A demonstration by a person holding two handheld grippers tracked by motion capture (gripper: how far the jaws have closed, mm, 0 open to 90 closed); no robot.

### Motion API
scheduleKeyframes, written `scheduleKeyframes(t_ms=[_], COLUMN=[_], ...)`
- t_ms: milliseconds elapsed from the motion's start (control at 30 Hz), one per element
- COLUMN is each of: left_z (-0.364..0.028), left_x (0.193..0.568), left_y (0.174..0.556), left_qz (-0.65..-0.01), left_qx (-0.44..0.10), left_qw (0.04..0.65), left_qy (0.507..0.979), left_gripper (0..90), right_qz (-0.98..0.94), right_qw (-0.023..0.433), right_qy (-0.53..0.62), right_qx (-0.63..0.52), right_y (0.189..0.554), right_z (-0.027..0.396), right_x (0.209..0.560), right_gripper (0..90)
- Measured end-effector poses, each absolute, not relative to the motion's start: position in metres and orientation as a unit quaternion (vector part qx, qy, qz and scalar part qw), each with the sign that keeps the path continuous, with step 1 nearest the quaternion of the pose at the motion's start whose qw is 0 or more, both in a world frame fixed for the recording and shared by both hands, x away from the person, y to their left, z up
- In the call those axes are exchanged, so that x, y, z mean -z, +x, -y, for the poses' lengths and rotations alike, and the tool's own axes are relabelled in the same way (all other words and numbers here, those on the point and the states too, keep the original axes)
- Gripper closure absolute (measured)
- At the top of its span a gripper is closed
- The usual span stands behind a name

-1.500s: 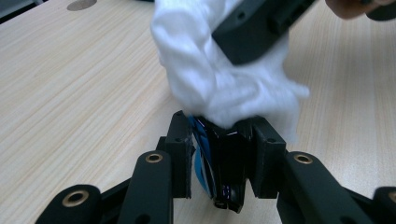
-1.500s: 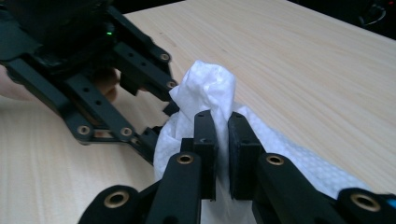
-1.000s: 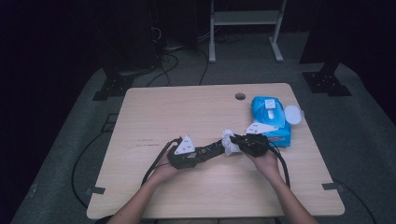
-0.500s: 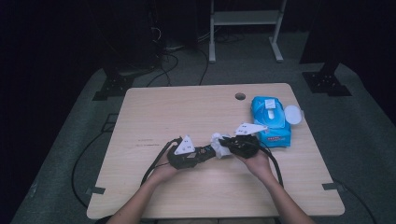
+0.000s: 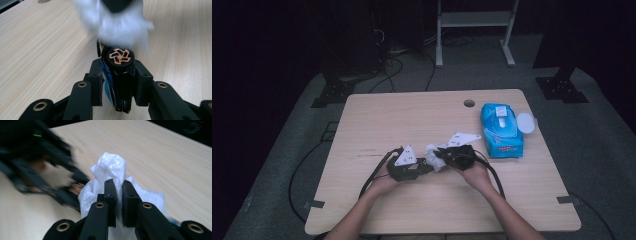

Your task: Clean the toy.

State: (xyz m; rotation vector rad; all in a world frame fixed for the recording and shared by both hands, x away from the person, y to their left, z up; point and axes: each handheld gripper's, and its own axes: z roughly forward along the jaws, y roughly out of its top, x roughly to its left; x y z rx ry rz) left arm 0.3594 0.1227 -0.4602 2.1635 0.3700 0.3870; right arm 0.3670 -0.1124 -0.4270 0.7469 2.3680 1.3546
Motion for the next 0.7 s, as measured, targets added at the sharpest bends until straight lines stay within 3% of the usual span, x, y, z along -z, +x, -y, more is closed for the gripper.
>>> scheduleKeyframes(t_ms=[100,233,333,433,633,700], left_z=[-0.126,-0.124,-0.120,-0.112,-0.094,-0.091], left_x=[0.460,0.460,0.457,0.451,0.448,0.448], left_y=[0.361,0.362,0.364,0.364,0.375,0.377], left_qz=[-0.152,-0.156,-0.167,-0.160,-0.162,-0.158], left_qx=[-0.150,-0.147,-0.145,-0.151,-0.141,-0.139], left_qw=[0.442,0.444,0.447,0.444,0.403,0.391], left_qy=[0.871,0.870,0.867,0.868,0.890,0.896], left_gripper=[65.4,64.6,51.7,50.5,39.1,44.8], right_qz=[-0.812,-0.784,-0.776,-0.770,-0.766,-0.768], right_qw=[0.174,0.152,0.152,0.160,0.162,0.160], right_qy=[0.302,0.338,0.340,0.343,0.361,0.362], right_qx=[-0.469,-0.498,-0.509,-0.513,-0.507,-0.503], right_y=[0.372,0.375,0.372,0.372,0.373,0.373], right_z=[0.140,0.163,0.169,0.176,0.189,0.189], right_x=[0.429,0.440,0.439,0.433,0.436,0.437], right_gripper=[83.4,83.3,83.3,83.3,83.3,83.2])
